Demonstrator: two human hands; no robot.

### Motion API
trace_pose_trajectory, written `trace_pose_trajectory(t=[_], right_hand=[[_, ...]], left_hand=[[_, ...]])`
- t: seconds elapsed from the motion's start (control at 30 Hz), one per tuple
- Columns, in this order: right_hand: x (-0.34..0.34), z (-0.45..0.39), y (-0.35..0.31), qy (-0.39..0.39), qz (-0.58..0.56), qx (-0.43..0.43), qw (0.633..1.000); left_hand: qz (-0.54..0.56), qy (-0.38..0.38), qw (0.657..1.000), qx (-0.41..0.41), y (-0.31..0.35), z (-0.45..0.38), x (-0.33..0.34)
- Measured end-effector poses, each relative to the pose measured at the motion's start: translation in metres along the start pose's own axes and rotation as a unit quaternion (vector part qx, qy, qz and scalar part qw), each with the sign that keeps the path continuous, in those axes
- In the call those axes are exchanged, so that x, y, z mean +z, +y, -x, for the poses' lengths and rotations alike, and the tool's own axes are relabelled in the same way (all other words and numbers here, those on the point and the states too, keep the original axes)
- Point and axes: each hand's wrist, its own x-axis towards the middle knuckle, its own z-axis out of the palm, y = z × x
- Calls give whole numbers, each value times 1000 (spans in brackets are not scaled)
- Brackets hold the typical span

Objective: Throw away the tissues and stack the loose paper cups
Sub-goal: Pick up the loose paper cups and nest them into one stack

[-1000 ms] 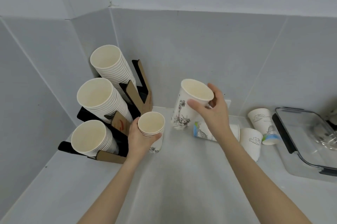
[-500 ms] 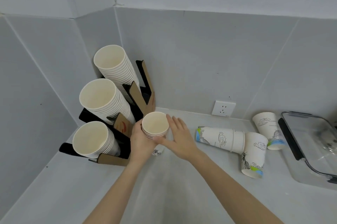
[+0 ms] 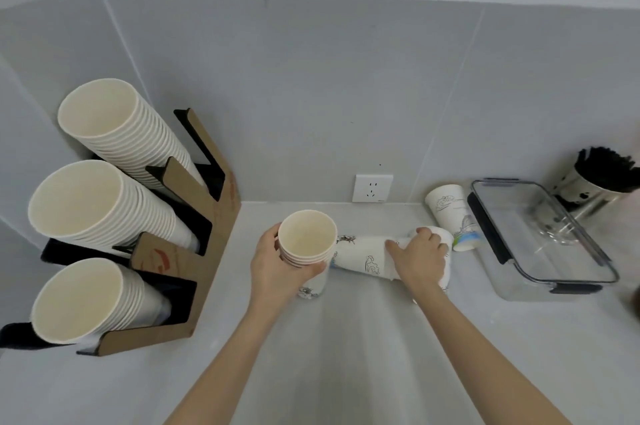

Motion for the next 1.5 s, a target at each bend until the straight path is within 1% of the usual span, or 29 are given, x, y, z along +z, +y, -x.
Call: trace_pose_trajectory(t=[0.1, 0.23, 0.3, 0.4, 0.53, 0.67, 0.73, 0.83, 0.97, 1.1, 1.17, 1.37, 1.43, 1.5], right_hand=[[7, 0, 4, -22, -51, 5, 998], [10, -1, 3, -37, -137, 35, 989], [8, -1, 1, -35, -197, 24, 980], [-3, 4, -8, -34, -263, -31, 964], [-39, 12, -39, 4, -294, -152, 944], [-94, 31, -76, 15, -388, -245, 888], [-116, 43, -89, -11, -418, -279, 865], [-127, 58, -99, -81, -376, -333, 861], [-108, 69, -97, -109, -209, -404, 884], [-84, 77, -92, -135, -87, -473, 867], [-67, 79, -87, -150, -47, -489, 858], [-24, 80, -61, -189, 9, -493, 849], [-22, 77, -57, -200, -14, -500, 842], [-28, 73, -54, -205, -84, -460, 860]], left_hand=[[9, -18, 1000, 0, -2, 3, 8], [2, -33, 999, 8, -5, 7, 11], [-2, -36, 999, 11, -5, 7, 12], [-8, -41, 999, 9, -3, 9, 11], [-4, -49, 999, 5, -4, 9, 11], [-12, -46, 999, 5, -7, 7, 12], [-13, -44, 999, 4, -7, 7, 13], [-18, -47, 999, -2, -7, 5, 12], [-15, -47, 999, -1, -8, 5, 11], [-15, -56, 998, 0, -7, 6, 10], [-16, -55, 998, -5, -7, 6, 10], [-21, -48, 999, 1, -6, 7, 10], [-21, -49, 999, 2, -5, 8, 10], [-13, -44, 999, -5, -3, 7, 12]])
